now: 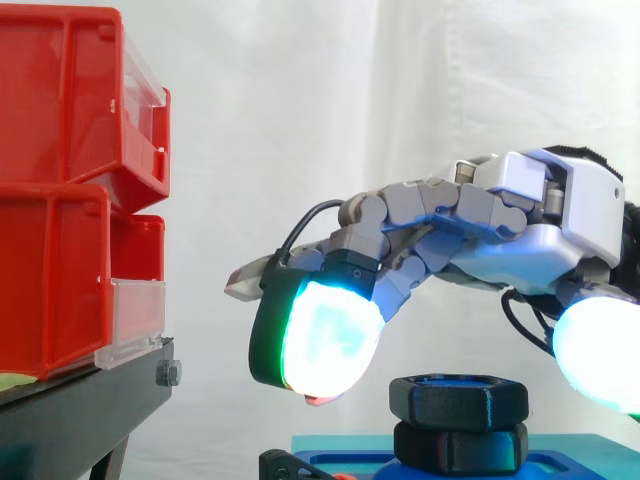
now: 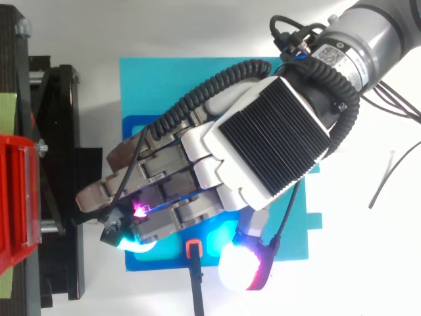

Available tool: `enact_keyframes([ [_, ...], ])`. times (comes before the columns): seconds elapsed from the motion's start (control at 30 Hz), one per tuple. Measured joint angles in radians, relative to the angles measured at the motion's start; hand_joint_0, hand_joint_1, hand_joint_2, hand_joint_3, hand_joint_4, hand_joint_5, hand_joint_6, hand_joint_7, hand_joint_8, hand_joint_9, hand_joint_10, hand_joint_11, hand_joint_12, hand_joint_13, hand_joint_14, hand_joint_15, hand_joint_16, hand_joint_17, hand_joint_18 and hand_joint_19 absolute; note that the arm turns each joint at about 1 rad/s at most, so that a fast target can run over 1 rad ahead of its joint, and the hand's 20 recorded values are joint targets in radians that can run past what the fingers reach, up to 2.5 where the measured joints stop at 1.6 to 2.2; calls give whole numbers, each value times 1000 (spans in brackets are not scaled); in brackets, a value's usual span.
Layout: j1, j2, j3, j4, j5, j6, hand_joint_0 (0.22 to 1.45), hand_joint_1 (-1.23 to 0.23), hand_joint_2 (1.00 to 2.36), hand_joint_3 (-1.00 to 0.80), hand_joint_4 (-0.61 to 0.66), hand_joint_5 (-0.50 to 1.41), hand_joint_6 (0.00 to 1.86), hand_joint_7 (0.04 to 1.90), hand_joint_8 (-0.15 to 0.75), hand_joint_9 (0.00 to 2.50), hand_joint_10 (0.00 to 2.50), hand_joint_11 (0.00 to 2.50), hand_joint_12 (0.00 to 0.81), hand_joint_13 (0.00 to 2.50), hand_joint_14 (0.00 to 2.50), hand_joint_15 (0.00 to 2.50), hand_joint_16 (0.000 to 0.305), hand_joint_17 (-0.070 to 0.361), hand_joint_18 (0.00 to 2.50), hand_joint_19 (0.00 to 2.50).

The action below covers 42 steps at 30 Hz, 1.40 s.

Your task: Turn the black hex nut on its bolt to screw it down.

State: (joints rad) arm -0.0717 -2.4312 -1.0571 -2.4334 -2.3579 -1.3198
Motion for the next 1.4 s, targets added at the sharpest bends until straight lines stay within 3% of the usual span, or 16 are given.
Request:
enact_keyframes([
  [0.23,7,0,22,-54,-2,-9,457,-381,1000,-500,323,-86,566,1035,327,796,11,413,341,440,5,124,57,127,526,518],
  [0.9,49,0,23,-69,19,-22,482,-357,1000,-500,302,-81,621,974,324,803,11,411,330,434,5,125,54,121,512,526],
  [1.4,48,0,23,-95,16,-23,485,-353,1000,-500,288,-78,668,914,323,809,11,419,329,435,5,127,53,120,515,526],
])
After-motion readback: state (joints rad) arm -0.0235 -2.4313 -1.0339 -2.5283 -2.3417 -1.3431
